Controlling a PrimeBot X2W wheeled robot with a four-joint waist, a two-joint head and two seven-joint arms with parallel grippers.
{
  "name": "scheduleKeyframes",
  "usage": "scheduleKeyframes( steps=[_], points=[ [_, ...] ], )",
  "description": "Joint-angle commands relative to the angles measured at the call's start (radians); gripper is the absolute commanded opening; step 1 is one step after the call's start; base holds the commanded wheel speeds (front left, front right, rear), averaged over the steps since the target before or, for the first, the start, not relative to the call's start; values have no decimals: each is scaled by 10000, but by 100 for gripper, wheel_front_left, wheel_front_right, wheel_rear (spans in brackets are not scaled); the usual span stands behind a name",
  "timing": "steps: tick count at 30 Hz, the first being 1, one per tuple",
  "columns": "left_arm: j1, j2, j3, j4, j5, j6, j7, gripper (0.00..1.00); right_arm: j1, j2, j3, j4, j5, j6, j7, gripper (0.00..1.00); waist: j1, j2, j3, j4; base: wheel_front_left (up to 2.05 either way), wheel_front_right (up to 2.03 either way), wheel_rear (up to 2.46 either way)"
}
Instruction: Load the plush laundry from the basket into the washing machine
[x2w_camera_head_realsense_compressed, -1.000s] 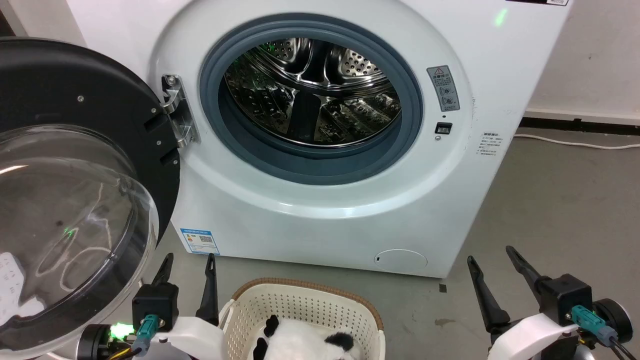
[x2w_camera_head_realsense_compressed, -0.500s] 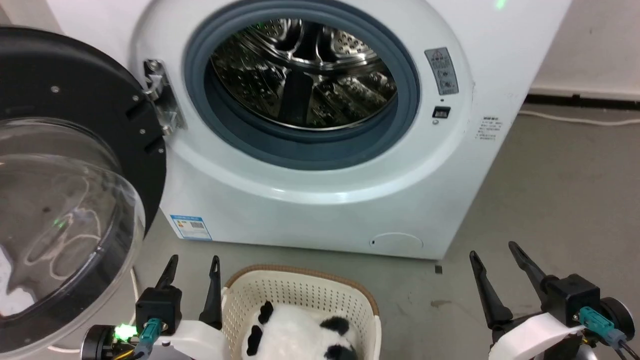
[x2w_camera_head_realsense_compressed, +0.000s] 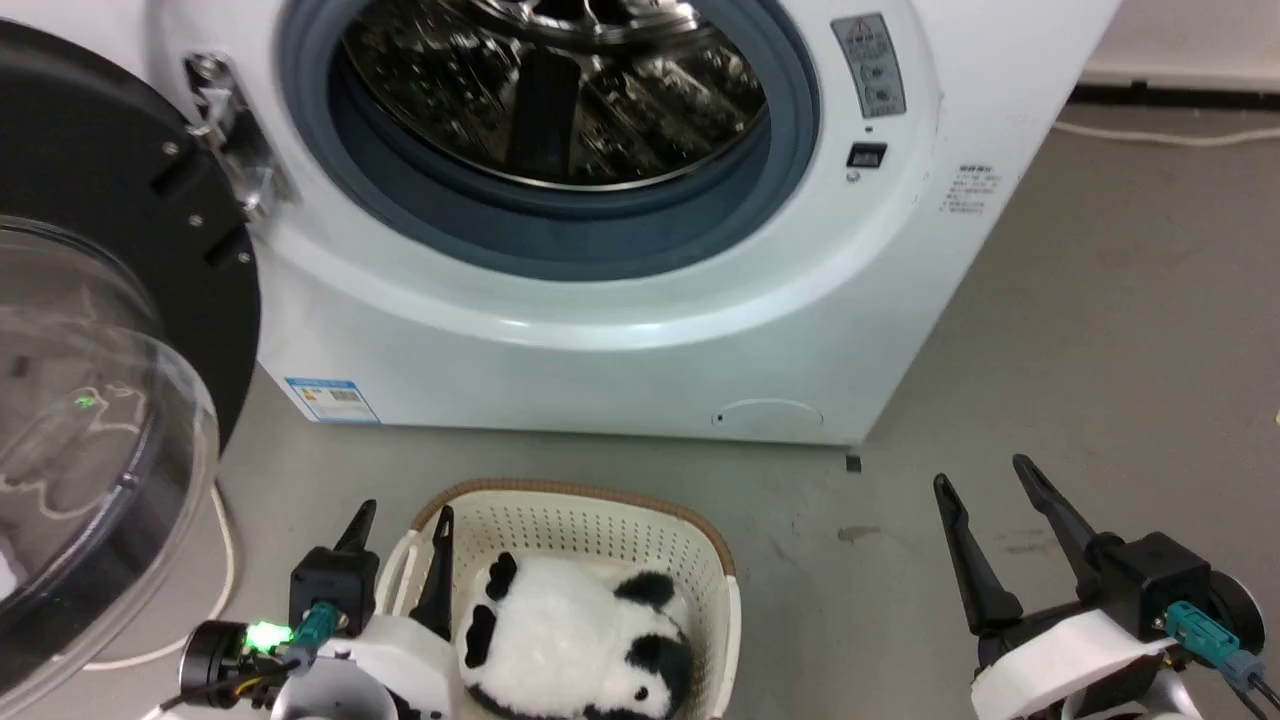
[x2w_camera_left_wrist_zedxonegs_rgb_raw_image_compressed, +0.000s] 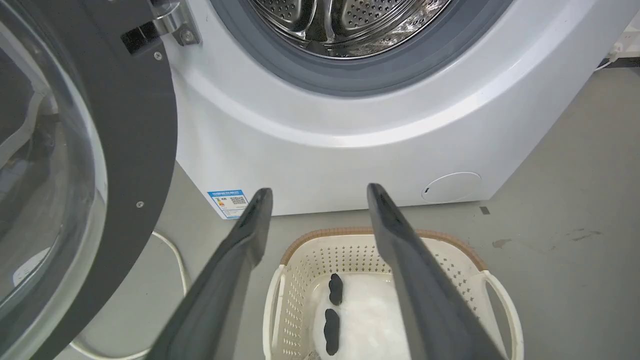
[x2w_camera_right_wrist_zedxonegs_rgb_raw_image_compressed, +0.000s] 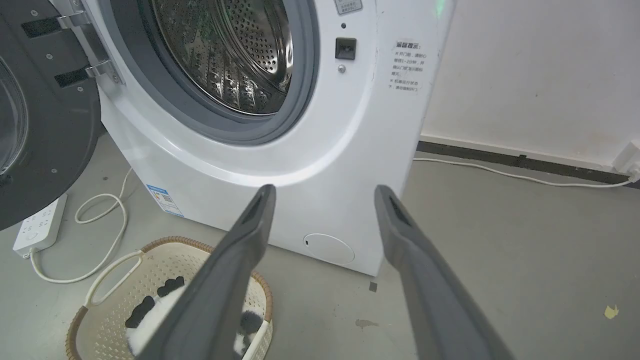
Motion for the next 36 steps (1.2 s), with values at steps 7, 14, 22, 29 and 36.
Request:
scheduleKeyframes(
  steps=[7, 14, 22, 29, 36],
  points=[
    [-782, 386, -606, 962, -435, -103, 154, 100, -353, 13, 97, -243, 212, -3, -240, 100, -1, 0, 697, -254, 0, 0, 0],
    [-1423, 721, -1351, 1746, -1051, -180, 365, 100, -484, 16, 156, -423, 363, -4, -386, 100, -1, 0, 1299, -429, 0, 0, 0],
    [-2094, 1273, -2264, 2667, -1866, -267, 977, 100, -684, 18, 280, -595, 596, -4, -553, 100, -1, 0, 2114, -741, 0, 0, 0],
    [-2679, 1871, -2978, 3441, -2488, -343, 1504, 100, -848, 20, 377, -760, 858, -5, -699, 100, -1, 0, 2889, -1082, 0, 0, 0],
    [-3388, 2484, -3797, 3921, -3044, -420, 1956, 100, -1009, 23, 485, -943, 1214, -5, -846, 100, -1, 0, 3698, -1364, 0, 0, 0]
  ],
)
